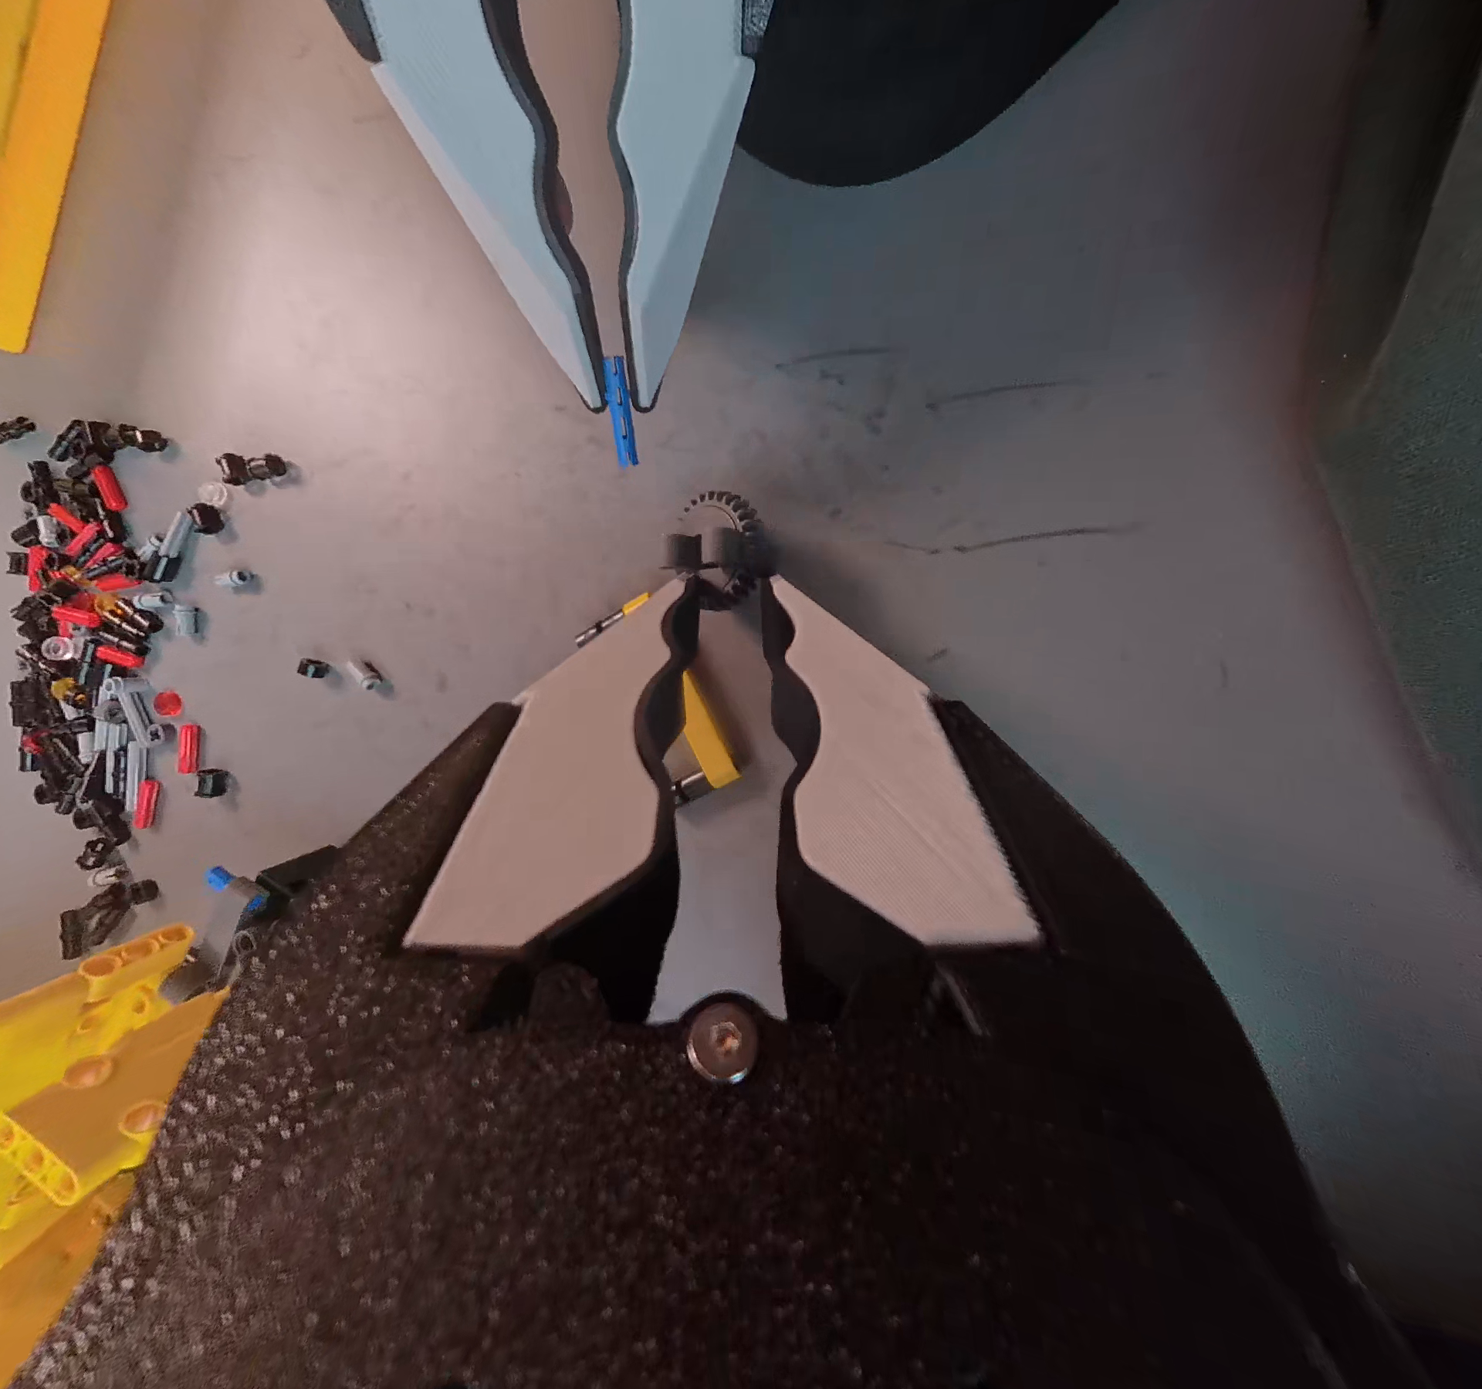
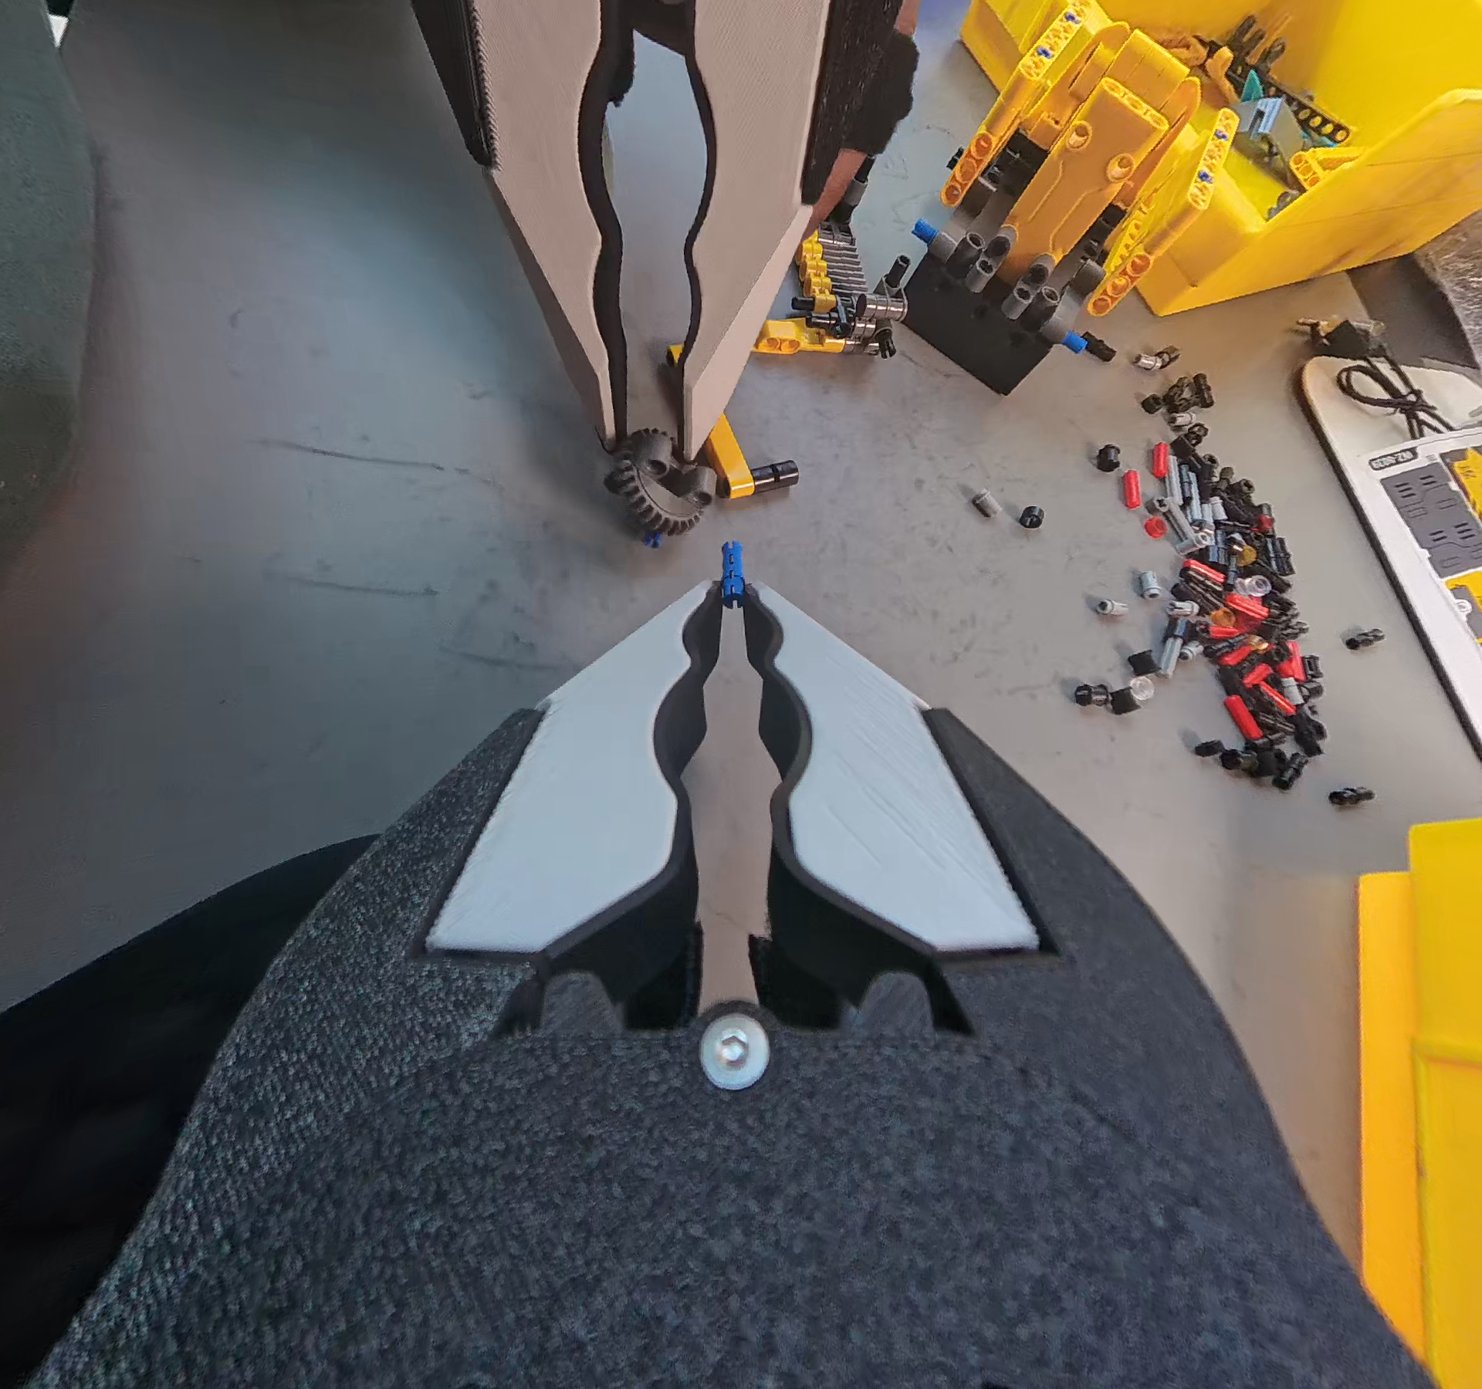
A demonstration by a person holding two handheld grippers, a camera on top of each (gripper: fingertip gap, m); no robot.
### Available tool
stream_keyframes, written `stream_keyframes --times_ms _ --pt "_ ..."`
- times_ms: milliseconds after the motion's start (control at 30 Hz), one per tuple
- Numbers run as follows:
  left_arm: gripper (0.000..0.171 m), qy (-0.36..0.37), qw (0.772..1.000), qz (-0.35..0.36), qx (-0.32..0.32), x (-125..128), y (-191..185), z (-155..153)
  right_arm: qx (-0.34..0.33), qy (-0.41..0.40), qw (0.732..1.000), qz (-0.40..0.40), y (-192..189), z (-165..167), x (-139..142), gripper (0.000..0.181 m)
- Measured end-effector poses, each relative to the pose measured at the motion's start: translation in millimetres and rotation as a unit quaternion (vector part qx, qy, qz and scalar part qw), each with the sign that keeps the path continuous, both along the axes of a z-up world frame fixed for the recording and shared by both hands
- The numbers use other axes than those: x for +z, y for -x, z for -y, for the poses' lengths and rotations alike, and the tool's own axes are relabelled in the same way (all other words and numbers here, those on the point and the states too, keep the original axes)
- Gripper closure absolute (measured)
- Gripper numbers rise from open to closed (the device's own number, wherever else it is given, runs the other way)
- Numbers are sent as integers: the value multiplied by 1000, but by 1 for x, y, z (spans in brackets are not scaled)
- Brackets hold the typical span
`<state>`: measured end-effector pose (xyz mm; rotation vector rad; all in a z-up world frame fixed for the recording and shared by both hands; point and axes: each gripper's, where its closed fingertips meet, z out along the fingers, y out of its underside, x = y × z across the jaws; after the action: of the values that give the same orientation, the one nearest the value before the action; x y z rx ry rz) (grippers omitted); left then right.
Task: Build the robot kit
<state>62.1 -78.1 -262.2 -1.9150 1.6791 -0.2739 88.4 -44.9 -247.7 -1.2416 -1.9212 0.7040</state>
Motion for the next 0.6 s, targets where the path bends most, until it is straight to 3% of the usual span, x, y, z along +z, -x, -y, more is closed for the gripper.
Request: stream_keyframes --times_ms 233,600 --pt "167 29 995 82 40 3 2 -5 14 5 1000 -10 -2 5 4 177" --pt "167 41 990 110 81 -12 13 2 58 -6 998 9 9 28 2 177"
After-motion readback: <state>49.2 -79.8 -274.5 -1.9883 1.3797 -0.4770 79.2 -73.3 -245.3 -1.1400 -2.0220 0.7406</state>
